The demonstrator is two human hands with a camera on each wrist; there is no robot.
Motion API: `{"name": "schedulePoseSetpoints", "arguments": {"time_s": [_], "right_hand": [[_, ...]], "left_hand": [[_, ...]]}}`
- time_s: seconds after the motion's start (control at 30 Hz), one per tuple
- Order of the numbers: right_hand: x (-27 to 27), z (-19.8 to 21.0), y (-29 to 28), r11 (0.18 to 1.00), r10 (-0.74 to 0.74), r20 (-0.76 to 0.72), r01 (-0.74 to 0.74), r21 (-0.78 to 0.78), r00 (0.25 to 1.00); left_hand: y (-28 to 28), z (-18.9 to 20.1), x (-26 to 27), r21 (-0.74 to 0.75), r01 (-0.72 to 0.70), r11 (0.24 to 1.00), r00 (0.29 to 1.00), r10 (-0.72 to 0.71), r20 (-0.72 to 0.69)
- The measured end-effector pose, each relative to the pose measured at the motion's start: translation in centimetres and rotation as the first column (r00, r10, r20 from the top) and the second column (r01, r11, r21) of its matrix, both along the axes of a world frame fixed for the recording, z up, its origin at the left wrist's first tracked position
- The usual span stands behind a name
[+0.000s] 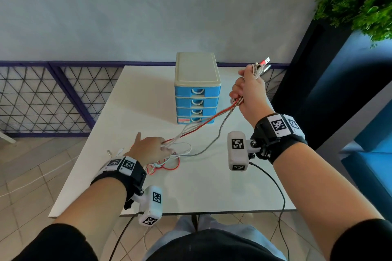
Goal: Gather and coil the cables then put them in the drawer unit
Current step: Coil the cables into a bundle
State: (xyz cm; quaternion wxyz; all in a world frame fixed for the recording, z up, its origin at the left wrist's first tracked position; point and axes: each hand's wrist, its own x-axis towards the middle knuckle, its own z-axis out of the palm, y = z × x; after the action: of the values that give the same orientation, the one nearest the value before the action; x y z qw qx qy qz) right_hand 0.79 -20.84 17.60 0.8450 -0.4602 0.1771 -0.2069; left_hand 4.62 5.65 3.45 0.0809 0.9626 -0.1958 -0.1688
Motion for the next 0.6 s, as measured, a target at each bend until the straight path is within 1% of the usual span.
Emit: {"name": "schedulePoseSetpoints", "arguments": {"time_s": [0.1, 0.13, 0.2, 0.23, 0.27, 0.33, 0.37, 0.4, 0.43, 0.53, 0.6], "right_hand": [[0.1, -0.4, 0.5, 1.000, 0.026, -0.007, -0.026, -0.004, 1.000], [0.2, -0.5, 0.8, 0.999, 0.038, -0.008, -0.038, 0.000, 0.999], [0.3, -0.8, 1.2, 0.997, 0.075, -0.013, -0.075, 0.012, 0.997], [0.3, -0.9, 1.4, 0.995, 0.103, -0.016, -0.102, 0.016, 0.995], [0.3, -1.1, 1.6, 0.990, 0.137, -0.018, -0.136, 0.019, 0.990], [0.1, -1.3, 2.3, 0.978, 0.209, -0.017, -0.208, 0.023, 0.978], [0.0, -1.4, 2.7, 0.971, 0.239, -0.015, -0.238, 0.034, 0.971], [0.0, -1.4, 3.1, 0.964, 0.261, -0.010, -0.260, 0.053, 0.965], [-0.1, -1.4, 3.5, 0.960, 0.271, -0.003, -0.270, 0.081, 0.963], [-0.1, -1.3, 3.7, 0.939, 0.288, 0.030, -0.288, 0.185, 0.957], [-0.1, -1.2, 3.1, 0.916, 0.309, 0.054, -0.313, 0.251, 0.949]], "left_hand": [[-1.0, 0.9, -0.2, -0.088, 0.043, 0.995, 0.999, -0.043, 0.002], [-1.5, 1.5, -0.4, -0.131, 0.069, 0.989, 0.997, -0.073, -0.024], [-2.9, 3.0, -0.9, -0.269, 0.106, 0.957, 0.985, -0.138, -0.101], [-3.8, 3.9, -1.1, -0.366, 0.113, 0.924, 0.977, -0.170, -0.129], [-4.8, 4.9, -1.3, -0.477, 0.096, 0.874, 0.971, -0.189, -0.150], [-6.9, 6.7, -1.6, -0.684, 0.016, 0.729, 0.965, -0.190, -0.180], [-7.8, 7.5, -1.7, -0.744, -0.013, 0.668, 0.964, -0.189, -0.187], [-8.7, 8.2, -1.9, -0.775, -0.030, 0.631, 0.959, -0.201, -0.200], [-9.3, 8.9, -2.1, -0.788, -0.032, 0.615, 0.946, -0.235, -0.222], [-10.6, 9.9, -3.2, -0.809, -0.047, 0.587, 0.896, -0.332, -0.293], [-10.4, 9.7, -3.6, -0.794, -0.055, 0.606, 0.889, -0.331, -0.315]]}}
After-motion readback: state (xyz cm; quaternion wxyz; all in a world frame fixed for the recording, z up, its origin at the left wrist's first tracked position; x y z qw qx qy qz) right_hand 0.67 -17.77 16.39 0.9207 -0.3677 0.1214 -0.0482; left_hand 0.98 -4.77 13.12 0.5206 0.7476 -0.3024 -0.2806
